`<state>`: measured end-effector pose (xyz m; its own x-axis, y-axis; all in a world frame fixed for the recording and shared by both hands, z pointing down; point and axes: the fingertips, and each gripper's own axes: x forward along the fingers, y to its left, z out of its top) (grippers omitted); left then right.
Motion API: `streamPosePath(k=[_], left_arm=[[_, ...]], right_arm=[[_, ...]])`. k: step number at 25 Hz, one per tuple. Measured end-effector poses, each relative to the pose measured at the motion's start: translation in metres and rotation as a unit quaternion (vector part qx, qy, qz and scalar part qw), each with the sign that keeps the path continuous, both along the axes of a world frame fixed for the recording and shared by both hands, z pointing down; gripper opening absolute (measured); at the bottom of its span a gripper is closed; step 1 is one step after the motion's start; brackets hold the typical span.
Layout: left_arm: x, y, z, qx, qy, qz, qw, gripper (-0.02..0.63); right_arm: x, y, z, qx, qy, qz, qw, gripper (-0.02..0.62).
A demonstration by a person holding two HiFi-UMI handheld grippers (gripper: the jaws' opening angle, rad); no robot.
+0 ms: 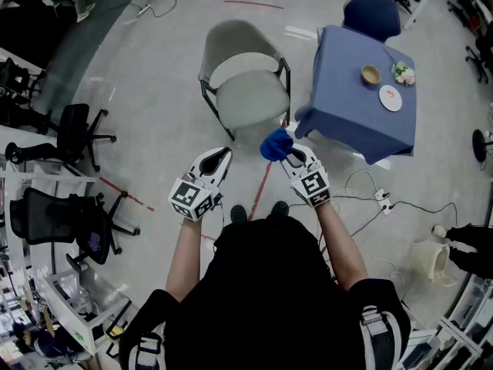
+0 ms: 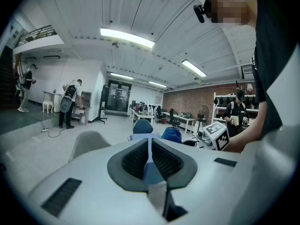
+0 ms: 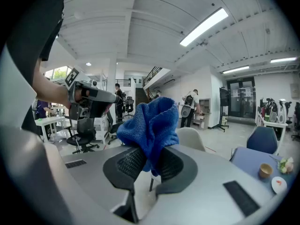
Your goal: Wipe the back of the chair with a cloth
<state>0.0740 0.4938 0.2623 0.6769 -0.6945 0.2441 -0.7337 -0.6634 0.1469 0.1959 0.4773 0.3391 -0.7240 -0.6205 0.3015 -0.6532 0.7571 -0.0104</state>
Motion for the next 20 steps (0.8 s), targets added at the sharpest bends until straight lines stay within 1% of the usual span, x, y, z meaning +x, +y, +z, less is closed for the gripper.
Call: streamPosePath(k=[5,12,15,20], left_arm=[[-0.033,0.014,0.006,-0.011,0.004,-0.012,0.9999,0.041],[-0.048,0.022,-0.004,-0.002,-0.003,-0.029,0.9996,0.041],[-0.049,0.026,-0.006,0.0,-0.003,-0.035,0.9994,0.041],[-0.035,0.034,0.006,-0.005,0.003,-0.044,0.999,0.041]], right_arm=[[-0.021,0.005,-0.004,0.0,-0.004,-0.003,1.0,0.075],[-0.024,0.008,-0.008,-0.001,-0.011,-0.003,1.0,0.077],[-0.026,0.011,-0.008,-0.003,-0.012,-0.007,1.0,0.075],[-0.015,0.019,0.004,-0.008,-0.003,-0.02,1.0,0.075]])
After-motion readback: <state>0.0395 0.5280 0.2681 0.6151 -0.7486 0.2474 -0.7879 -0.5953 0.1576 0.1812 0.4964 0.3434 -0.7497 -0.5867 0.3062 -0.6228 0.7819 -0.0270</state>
